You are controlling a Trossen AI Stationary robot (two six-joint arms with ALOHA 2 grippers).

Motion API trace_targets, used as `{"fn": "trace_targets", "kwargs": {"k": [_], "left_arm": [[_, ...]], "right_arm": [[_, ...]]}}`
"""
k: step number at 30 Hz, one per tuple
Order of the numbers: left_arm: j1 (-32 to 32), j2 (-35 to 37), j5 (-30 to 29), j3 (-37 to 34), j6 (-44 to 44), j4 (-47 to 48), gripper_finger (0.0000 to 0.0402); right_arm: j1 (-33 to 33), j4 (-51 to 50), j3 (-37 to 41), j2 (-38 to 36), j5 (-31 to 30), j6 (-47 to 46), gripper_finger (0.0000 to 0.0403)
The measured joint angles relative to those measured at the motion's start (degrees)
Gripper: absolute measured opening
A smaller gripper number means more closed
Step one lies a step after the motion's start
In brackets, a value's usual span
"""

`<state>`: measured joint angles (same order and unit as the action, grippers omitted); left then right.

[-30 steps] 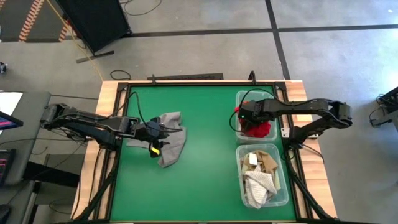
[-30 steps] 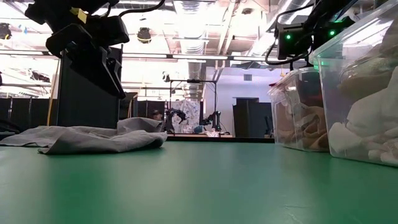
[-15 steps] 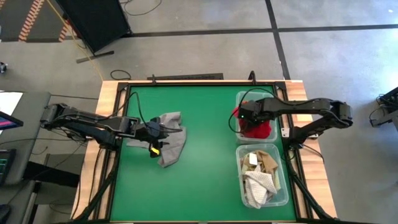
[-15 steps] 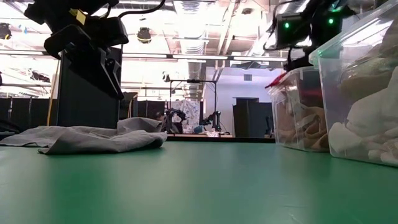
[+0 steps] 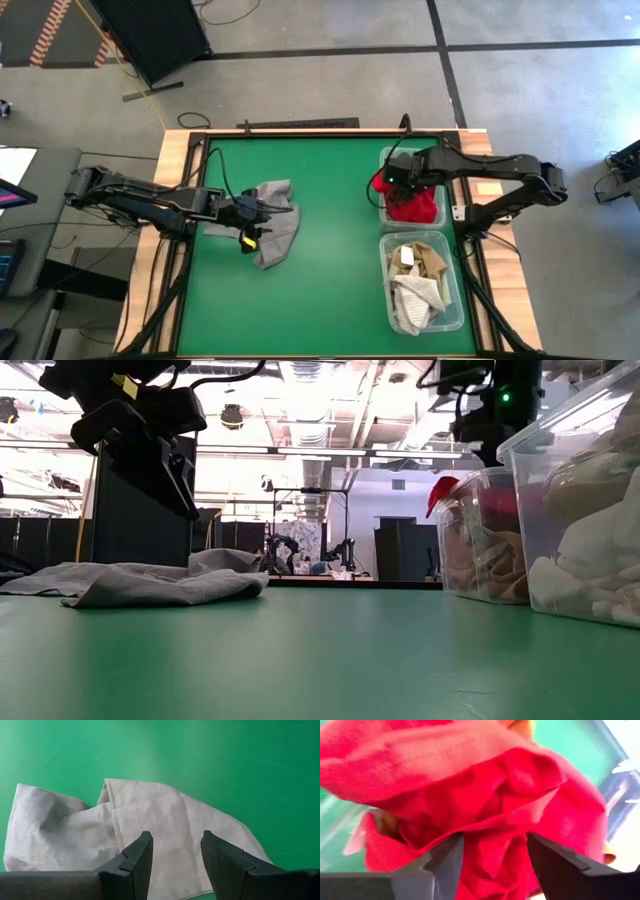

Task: Sort towels by color in basket
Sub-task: Put the red towel into the top transparent bin, then put the grey towel into the top transparent bin

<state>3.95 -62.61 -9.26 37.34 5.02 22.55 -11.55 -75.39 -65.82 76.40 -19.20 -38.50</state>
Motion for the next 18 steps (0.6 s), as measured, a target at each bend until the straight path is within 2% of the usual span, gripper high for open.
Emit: {"fn": "trace_targets", "kwargs": {"k": [6,18], "left_arm": [[0.0,0.0,0.0,0.0,0.17,0.16,0.0157],[0.0,0.02,-2.06,0.0,-0.89,4.96,0.0167]], "right_arm": [[0.66,-1.86,-4.87,-0.02,-0.28,1.55,0.0255],[7.52,-0.96,-13.83,-0.03,-1.16,5.07,0.0255]]}}
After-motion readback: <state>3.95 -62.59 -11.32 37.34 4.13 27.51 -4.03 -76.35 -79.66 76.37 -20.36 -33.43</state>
